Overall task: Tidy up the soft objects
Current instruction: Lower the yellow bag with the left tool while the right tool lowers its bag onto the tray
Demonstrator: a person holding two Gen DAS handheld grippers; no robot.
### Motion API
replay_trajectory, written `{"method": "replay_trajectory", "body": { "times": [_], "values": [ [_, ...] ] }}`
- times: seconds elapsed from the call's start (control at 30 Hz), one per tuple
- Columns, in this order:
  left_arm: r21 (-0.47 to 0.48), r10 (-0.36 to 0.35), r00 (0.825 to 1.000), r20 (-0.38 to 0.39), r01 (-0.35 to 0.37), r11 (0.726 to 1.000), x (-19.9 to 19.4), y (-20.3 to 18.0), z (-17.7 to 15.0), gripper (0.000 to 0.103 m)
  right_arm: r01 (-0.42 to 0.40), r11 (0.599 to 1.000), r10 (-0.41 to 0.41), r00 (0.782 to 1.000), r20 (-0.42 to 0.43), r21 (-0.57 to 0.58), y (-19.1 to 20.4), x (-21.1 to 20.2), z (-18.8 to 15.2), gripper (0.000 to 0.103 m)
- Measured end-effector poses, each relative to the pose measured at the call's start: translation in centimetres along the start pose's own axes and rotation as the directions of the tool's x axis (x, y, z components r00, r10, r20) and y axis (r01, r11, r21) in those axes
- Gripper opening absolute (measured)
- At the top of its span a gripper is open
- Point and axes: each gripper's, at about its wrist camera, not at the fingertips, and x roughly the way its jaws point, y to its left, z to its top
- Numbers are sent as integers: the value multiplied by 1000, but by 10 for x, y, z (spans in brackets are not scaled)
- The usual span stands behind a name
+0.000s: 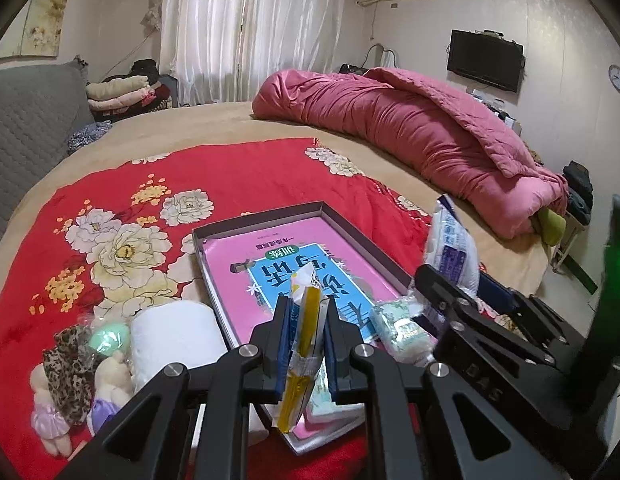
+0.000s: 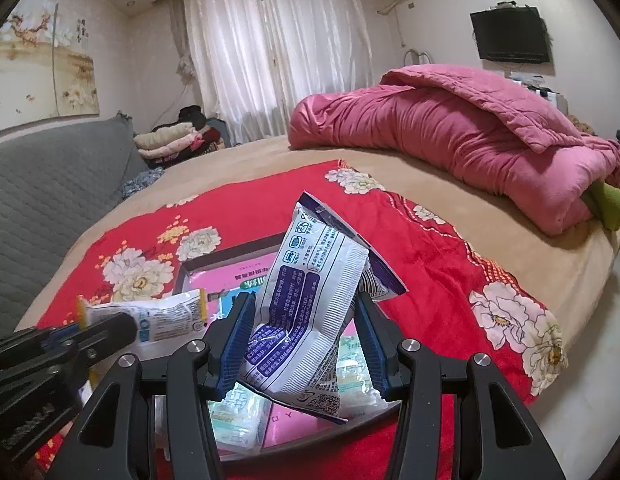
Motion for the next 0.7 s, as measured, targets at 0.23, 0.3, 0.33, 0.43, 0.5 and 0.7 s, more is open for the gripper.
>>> {"method": "replay_trajectory", "body": {
  "times": [0.23, 0.3, 0.33, 0.43, 0.5, 0.7],
  "values": [
    [17, 60, 997, 52, -61, 998, 19, -2, 4, 15, 10, 1000, -10, 1000, -18, 2, -2, 8, -3, 53],
    [75, 90, 995, 52, -94, 993, 27, -6, 3, 15, 16, 1000, -16, 1000, -24, -3, -2, 10, -4, 53],
    [98, 102, 994, 24, -104, 990, 35, -7, 0, 15, 18, 1000, -18, 1000, -25, -4, -2, 11, -4, 53],
    [121, 87, 996, -17, -84, 989, 46, -11, -8, 15, 22, 1000, -22, 999, -32, -3, -3, 14, -5, 53],
    [136, 48, 998, -35, -43, 990, 49, -15, -15, 15, 24, 1000, -24, 999, -43, -9, -2, 16, -6, 53],
    [172, -28, 996, -79, 41, 984, 50, -23, -24, 19, 24, 1000, -26, 992, -121, -15, -5, 33, -14, 53]
  ]
}}
